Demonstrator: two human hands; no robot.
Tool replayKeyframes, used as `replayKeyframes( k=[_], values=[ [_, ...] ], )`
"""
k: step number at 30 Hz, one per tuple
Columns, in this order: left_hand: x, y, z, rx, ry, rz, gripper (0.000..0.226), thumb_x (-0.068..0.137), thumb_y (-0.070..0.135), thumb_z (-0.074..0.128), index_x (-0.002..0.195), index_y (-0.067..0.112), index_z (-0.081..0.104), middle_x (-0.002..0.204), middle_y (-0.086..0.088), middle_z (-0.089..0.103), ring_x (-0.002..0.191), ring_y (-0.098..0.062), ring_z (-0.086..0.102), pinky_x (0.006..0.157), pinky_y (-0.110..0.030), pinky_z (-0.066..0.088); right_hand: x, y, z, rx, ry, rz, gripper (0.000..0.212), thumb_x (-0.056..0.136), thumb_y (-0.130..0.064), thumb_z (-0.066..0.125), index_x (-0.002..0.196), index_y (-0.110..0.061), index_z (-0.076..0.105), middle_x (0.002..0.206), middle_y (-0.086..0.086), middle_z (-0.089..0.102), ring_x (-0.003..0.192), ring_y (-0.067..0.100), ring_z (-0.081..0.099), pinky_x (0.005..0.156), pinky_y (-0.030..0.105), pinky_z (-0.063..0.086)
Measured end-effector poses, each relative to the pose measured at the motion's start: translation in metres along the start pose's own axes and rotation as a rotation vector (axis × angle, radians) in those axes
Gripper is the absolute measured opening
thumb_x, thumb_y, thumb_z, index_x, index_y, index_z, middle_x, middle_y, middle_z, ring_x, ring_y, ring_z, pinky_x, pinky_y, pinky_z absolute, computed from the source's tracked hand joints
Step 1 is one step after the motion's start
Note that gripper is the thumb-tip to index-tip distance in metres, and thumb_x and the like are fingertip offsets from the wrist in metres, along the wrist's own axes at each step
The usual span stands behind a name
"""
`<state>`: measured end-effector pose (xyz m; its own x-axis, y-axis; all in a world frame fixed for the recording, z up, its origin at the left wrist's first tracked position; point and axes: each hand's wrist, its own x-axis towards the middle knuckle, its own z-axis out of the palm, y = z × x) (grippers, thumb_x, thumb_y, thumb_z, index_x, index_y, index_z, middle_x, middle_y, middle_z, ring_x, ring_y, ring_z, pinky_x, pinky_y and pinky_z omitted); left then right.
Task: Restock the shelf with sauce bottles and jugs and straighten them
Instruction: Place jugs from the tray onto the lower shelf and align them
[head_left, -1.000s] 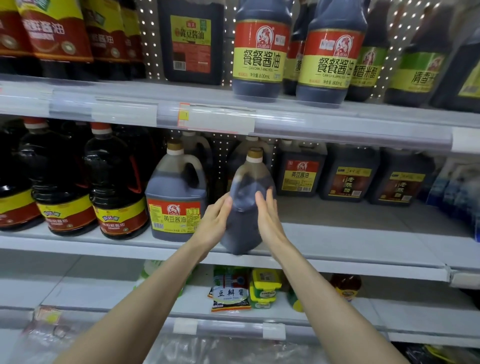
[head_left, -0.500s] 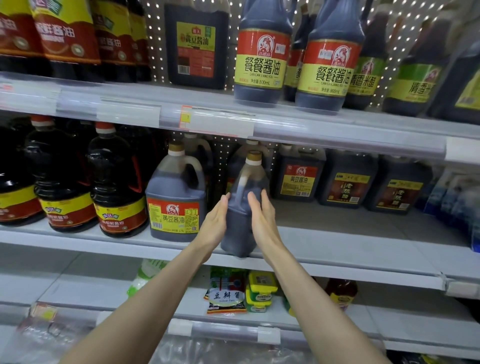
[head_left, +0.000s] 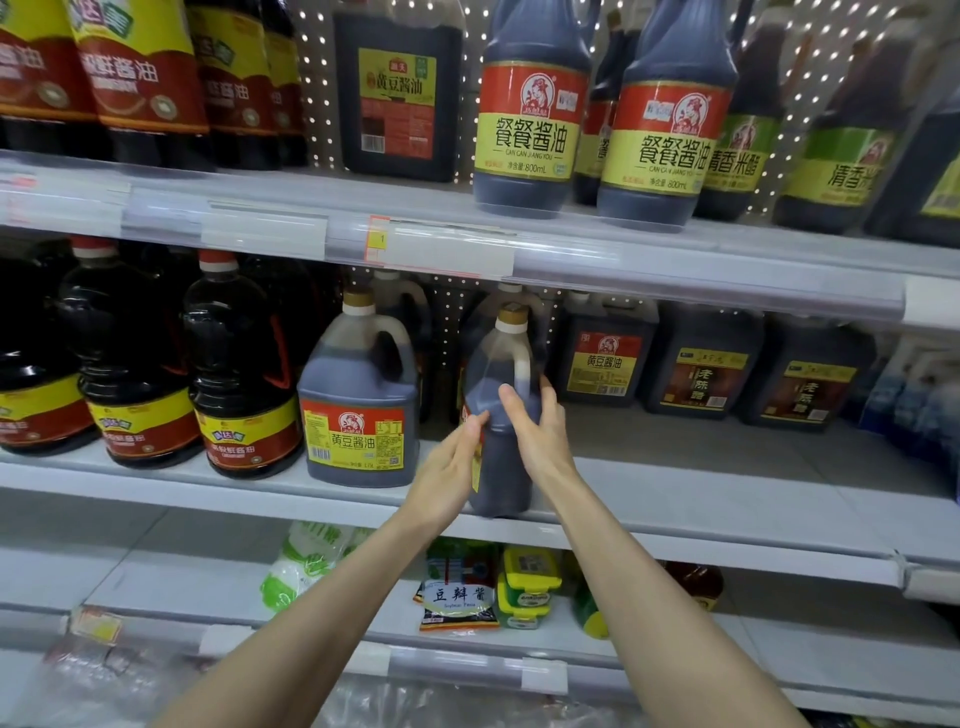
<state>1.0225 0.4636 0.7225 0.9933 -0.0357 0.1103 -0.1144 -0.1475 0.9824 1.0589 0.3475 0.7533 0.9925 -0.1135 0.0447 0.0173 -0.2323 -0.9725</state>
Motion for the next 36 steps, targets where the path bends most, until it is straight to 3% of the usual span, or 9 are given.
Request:
replayKeyframes(
  k=[4,9,13,15,19,25,28,33,36],
  values=[
    [0.010,-0.002,-0.010,0.011,0.075,-0.005,0.032,0.096,0.055,0.031,0.112,0.041,0.055,0.114,0.014,0.061,0.113,-0.013,0.057,0.104,-0.040,0.043,-0.001,0.005,0.002,-0.044,0.052,-0.060,0.069,0.093,-0.052,0.051,0.151,-0.026,0.024,0.154,0.001,0.029,0.140,0.024,0.031,0.108,0.036,0.030],
    [0.028,0.003,-0.013,0.034,0.089,-0.005,0.054,0.098,0.047,0.039,0.145,0.020,0.037,0.143,0.005,0.045,0.131,-0.013,0.043,0.110,-0.035,0.036,0.002,0.010,-0.003,-0.072,0.042,-0.094,0.063,0.096,-0.049,0.045,0.152,-0.027,0.023,0.154,0.000,0.032,0.140,0.023,0.032,0.104,0.029,0.030],
    [0.048,0.007,-0.017,0.030,0.051,-0.033,0.078,0.090,0.059,0.043,0.152,0.017,0.023,0.154,0.004,0.031,0.140,-0.013,0.031,0.117,-0.037,0.026,0.013,0.014,-0.009,-0.053,-0.005,-0.088,0.065,0.095,-0.050,0.046,0.151,-0.026,0.025,0.154,-0.001,0.033,0.140,0.021,0.032,0.108,0.030,0.029],
    [0.057,0.007,-0.017,0.011,0.016,-0.060,0.080,0.087,0.062,0.044,0.149,0.014,0.029,0.150,0.002,0.039,0.133,-0.012,0.040,0.111,-0.033,0.033,0.018,0.017,-0.013,-0.035,-0.037,-0.068,0.066,0.094,-0.052,0.048,0.151,-0.025,0.027,0.153,-0.001,0.035,0.140,0.020,0.034,0.112,0.033,0.031],
    [0.069,0.011,-0.015,-0.005,0.019,-0.094,0.044,0.098,0.043,0.046,0.135,0.020,0.040,0.121,0.008,0.053,0.110,-0.009,0.051,0.091,-0.023,0.039,0.024,0.021,-0.019,-0.012,-0.101,-0.058,0.065,0.091,-0.054,0.050,0.148,-0.028,0.032,0.148,-0.003,0.042,0.135,0.017,0.040,0.112,0.038,0.036],
    [0.073,0.001,-0.012,-0.022,0.051,-0.061,0.065,0.094,0.040,0.055,0.146,0.015,0.027,0.130,0.005,0.049,0.115,-0.011,0.050,0.094,-0.025,0.043,0.032,0.019,-0.032,0.007,-0.171,0.003,0.049,0.096,-0.045,0.047,0.139,-0.022,0.044,0.125,-0.007,0.054,0.115,0.010,0.051,0.102,0.029,0.041],
    [0.068,-0.006,-0.010,-0.039,0.101,-0.062,0.078,0.083,0.050,0.065,0.144,0.018,0.029,0.137,-0.001,0.051,0.119,-0.015,0.054,0.101,-0.038,0.047,0.037,0.019,-0.037,-0.009,-0.194,0.031,0.038,0.097,-0.045,0.044,0.125,-0.020,0.052,0.119,-0.002,0.061,0.107,0.011,0.057,0.094,0.026,0.045],
    [0.065,-0.022,-0.004,0.023,0.227,-0.065,0.106,0.054,0.084,0.061,0.139,0.028,0.031,0.136,-0.004,0.050,0.123,-0.019,0.052,0.103,-0.045,0.045,0.044,0.020,-0.032,-0.032,-0.162,0.079,0.085,0.074,-0.074,0.036,0.132,-0.014,0.051,0.131,0.006,0.059,0.120,0.021,0.055,0.108,0.043,0.041],
    [0.063,-0.020,-0.003,0.037,0.256,-0.052,0.107,0.055,0.082,0.060,0.140,0.026,0.030,0.137,-0.005,0.048,0.123,-0.020,0.051,0.103,-0.045,0.045,0.045,0.021,-0.029,0.007,-0.145,0.103,0.078,0.082,-0.070,0.036,0.136,-0.015,0.048,0.135,0.006,0.057,0.122,0.022,0.053,0.109,0.044,0.039]
  ],
)
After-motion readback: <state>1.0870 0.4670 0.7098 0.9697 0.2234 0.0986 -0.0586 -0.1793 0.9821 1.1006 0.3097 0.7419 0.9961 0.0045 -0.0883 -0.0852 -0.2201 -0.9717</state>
